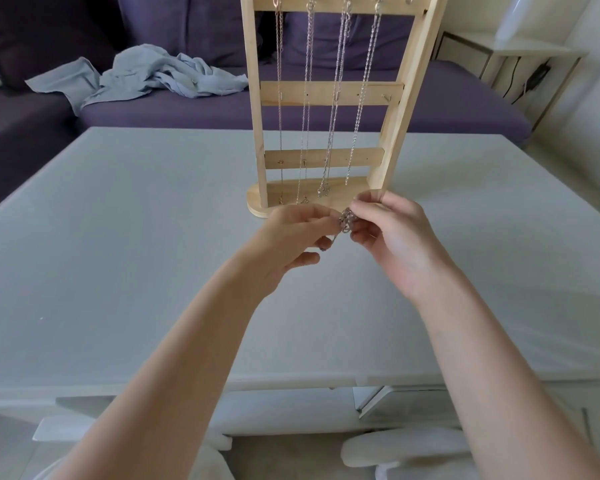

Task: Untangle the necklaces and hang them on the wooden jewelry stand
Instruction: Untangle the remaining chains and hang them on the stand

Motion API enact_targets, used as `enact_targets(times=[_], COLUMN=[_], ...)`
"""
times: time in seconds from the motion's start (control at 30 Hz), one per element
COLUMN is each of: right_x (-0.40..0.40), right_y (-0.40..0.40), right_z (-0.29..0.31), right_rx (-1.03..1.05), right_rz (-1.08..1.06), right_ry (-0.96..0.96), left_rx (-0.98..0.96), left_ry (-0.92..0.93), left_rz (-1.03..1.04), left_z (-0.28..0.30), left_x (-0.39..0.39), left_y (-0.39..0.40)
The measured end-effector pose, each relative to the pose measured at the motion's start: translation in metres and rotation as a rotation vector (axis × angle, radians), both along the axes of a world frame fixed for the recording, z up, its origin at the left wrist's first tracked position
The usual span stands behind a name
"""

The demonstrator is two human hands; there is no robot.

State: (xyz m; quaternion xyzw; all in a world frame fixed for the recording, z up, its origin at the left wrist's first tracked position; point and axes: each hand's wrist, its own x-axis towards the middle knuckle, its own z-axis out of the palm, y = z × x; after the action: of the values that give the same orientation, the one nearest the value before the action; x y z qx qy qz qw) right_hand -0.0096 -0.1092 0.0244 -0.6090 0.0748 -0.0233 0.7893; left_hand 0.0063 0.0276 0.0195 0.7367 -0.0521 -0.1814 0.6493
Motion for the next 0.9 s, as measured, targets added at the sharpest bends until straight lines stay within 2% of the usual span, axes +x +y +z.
enact_targets(times=[0.2,0.3,0.37,0.5,0.53,0.67,0.9], right_x=[0.0003,0.0001,-0.0006,-0.0005,0.0,-0.0006,-0.0005], right_y=[-0.0005,-0.0026,-0.0019,0.0017,0.0015,-0.0019,-0.004], right_z=[-0.0005,-0.001,-0.0012,-0.0041,-0.0045,-0.0047,-0.0022], right_rx=[-0.041,-0.058,-0.159,-0.428,-0.414,-0.116,-0.054], right_rz=[0.093,0.124,0.17,0.164,0.139,0.104,0.042], right_ry=[-0.04,-0.056,-0.072,-0.039,-0.012,0.147,0.175], left_rx=[-0.079,-0.258,-0.348,-0.126,-0.087,0.07,0.2], left_ry=[0.06,0.13,0.164,-0.009,-0.054,-0.2,-0.178], left_rz=[0.033,0.091,0.169,0.237,0.229,0.079,-0.021], left_z=[-0.0009,0.0017,0.0031,-0.0039,-0.0044,-0.0024,-0.0052], left_x=[0.0013,0.0014,0.002,0.0025,0.0028,0.0066,0.0028], left_y=[0.0032,0.0026,0.0018,-0.0043,-0.0051,-0.002,-0.0015])
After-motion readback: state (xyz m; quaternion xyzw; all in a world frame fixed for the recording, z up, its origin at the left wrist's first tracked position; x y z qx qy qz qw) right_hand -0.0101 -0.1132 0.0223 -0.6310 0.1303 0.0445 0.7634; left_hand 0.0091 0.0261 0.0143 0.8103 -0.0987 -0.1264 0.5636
